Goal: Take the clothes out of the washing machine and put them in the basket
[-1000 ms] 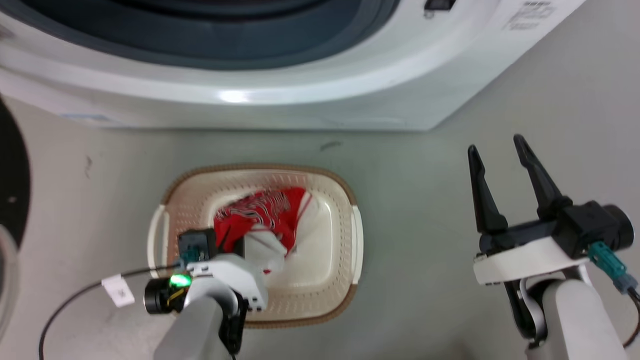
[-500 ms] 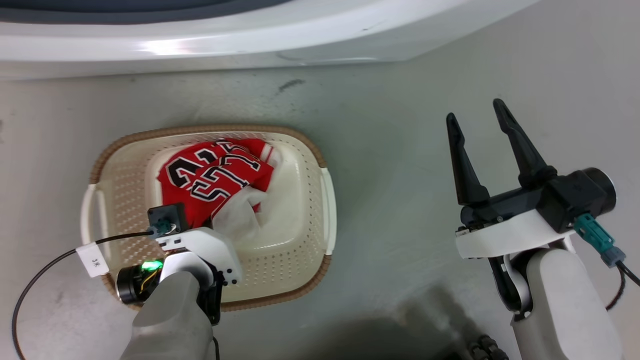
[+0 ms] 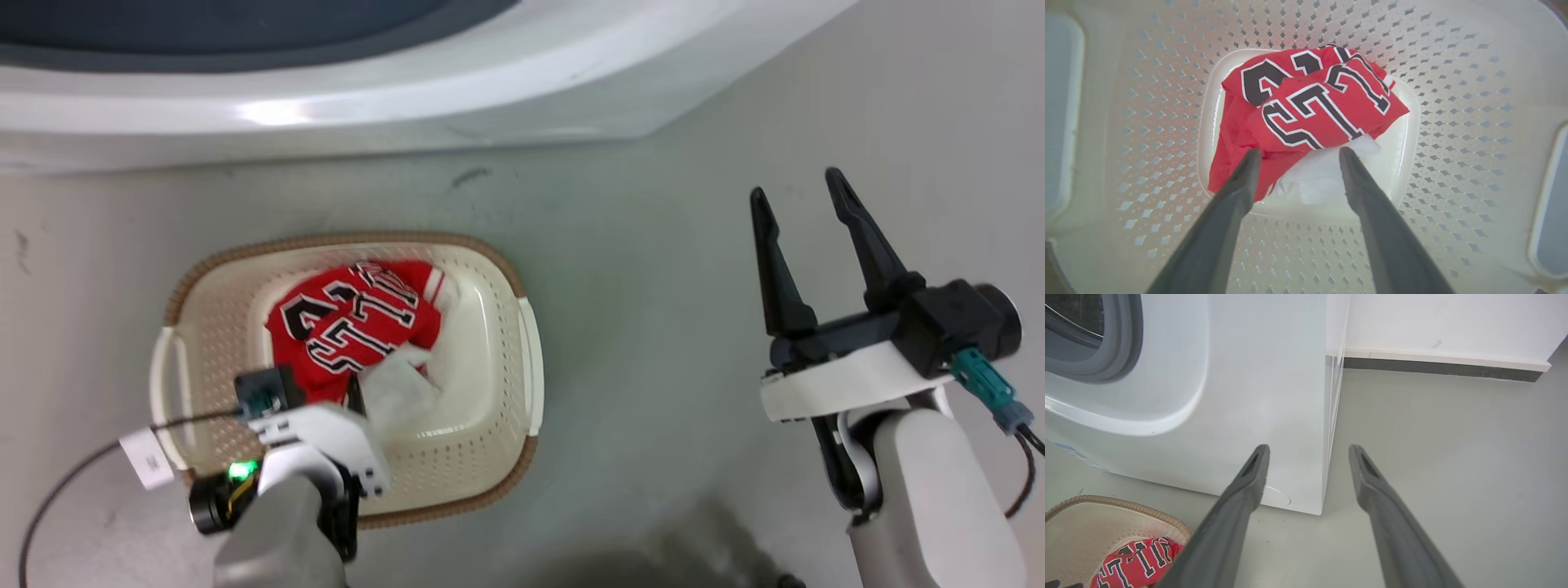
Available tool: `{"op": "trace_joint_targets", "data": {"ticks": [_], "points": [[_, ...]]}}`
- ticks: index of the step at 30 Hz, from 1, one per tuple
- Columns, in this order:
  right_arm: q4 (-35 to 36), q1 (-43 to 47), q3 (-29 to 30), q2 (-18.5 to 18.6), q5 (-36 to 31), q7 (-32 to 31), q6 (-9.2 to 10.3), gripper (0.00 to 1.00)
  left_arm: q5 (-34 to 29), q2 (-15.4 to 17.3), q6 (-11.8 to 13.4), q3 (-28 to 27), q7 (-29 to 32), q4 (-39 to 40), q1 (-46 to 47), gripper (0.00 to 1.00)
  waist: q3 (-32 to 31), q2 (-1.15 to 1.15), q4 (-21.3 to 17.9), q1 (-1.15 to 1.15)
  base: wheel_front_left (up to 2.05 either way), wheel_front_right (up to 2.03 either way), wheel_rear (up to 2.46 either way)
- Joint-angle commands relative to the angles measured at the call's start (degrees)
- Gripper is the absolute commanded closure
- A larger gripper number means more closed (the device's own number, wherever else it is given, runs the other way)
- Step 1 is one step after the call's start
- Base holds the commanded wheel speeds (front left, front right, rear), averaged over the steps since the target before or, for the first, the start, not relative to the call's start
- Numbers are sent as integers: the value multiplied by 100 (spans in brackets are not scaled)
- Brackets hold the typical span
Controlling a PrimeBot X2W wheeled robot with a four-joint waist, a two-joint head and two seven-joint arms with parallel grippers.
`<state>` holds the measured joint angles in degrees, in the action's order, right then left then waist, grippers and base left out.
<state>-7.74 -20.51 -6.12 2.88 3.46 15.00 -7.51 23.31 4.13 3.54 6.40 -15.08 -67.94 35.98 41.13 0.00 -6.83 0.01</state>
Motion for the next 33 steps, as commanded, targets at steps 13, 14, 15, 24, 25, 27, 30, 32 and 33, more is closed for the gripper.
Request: {"op": "trace_joint_targets", "data": {"ticks": [13,14,15,24,25,27,30,32,33], "points": [[78,1010,716,-1,-253,12,4,0,-511,-116,-135,-51,-14,1705,-1368,0,-2112,0,509,-1,0,0,0],[99,1071,738,-2,-272,-4,4,0,-544,-119,-140,-61,-14,1863,-1459,0,-2203,0,532,-1,0,0,0],[132,1119,765,-2,-292,-18,4,0,-569,-121,-142,-82,-13,2016,-1529,0,-2279,0,554,-1,0,0,0],[434,1490,1058,-1,-342,-208,4,0,-680,-125,-113,44,-14,3335,-1934,0,-2867,0,743,-1,0,0,0],[472,1530,1075,-2,-340,-243,4,0,-690,-125,-86,68,-14,3509,-1981,0,-2933,0,753,-1,0,0,0],[547,1626,1101,-2,-337,-296,4,0,-752,-126,-38,110,-14,3850,-2054,0,-3021,0,770,-1,0,0,0],[660,1695,1143,-2,-347,-357,4,0,-852,-125,1,130,-14,4260,-2127,0,-3097,0,791,-1,0,0,0],[737,1744,1177,-1,-350,-394,4,0,-942,-125,24,151,-14,4477,-2103,0,-3121,0,807,-1,0,0,0],[769,1762,1187,-1,-351,-422,4,0,-972,-125,25,150,-14,4558,-2072,0,-3130,0,813,-1,0,0,0]]}}
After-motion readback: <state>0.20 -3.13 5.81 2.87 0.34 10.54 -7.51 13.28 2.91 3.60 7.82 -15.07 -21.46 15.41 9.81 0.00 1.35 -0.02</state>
